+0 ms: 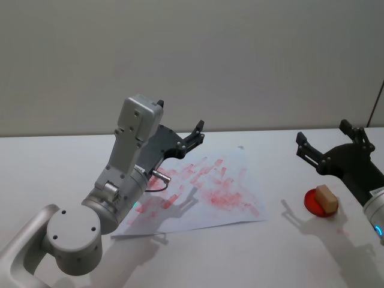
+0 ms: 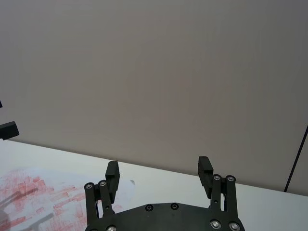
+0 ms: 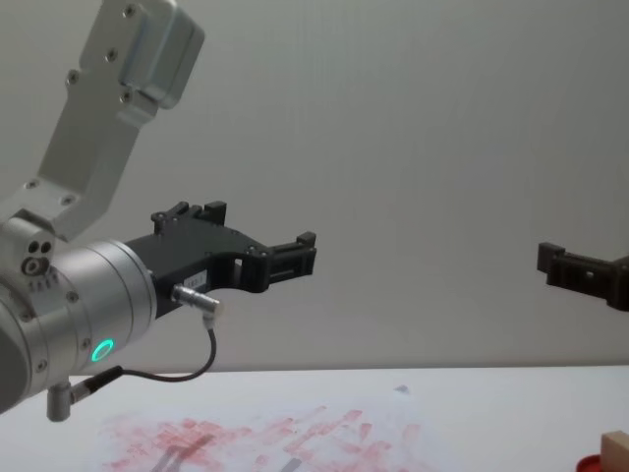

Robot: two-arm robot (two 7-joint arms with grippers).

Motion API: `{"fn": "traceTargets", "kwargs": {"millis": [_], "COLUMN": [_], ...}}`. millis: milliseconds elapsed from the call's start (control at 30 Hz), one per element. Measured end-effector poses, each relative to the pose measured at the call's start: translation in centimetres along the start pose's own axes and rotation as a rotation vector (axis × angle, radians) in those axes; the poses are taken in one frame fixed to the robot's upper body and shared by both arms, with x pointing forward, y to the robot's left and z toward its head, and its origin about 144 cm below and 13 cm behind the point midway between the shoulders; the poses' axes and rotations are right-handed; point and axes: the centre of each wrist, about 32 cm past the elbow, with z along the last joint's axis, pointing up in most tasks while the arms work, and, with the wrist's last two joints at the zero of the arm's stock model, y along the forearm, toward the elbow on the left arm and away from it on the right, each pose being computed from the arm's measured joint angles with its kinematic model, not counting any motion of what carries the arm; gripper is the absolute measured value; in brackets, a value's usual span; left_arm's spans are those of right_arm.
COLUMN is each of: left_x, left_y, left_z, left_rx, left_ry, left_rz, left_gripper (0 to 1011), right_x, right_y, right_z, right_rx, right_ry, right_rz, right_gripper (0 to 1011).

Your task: Use the one hand to pick up the stamp and affix it onto the A4 paper.

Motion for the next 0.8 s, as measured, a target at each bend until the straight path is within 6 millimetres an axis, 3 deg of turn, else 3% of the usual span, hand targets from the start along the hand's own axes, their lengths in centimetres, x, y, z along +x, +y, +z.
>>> {"fn": "traceTargets", "kwargs": {"millis": [800], "left_x": [0.0], "left_y": [0.0], "left_z": [0.0], "left_rx": [0.0], "left_ry": [0.0], "left_rz": [0.0], "left_gripper": [1001], "right_x": [0.02], "right_y": [0.01], "right_z": [0.02], "right_rx": [0.001], "right_ry": [0.0], "right_rz": [0.0], "right_gripper": [1001]}}
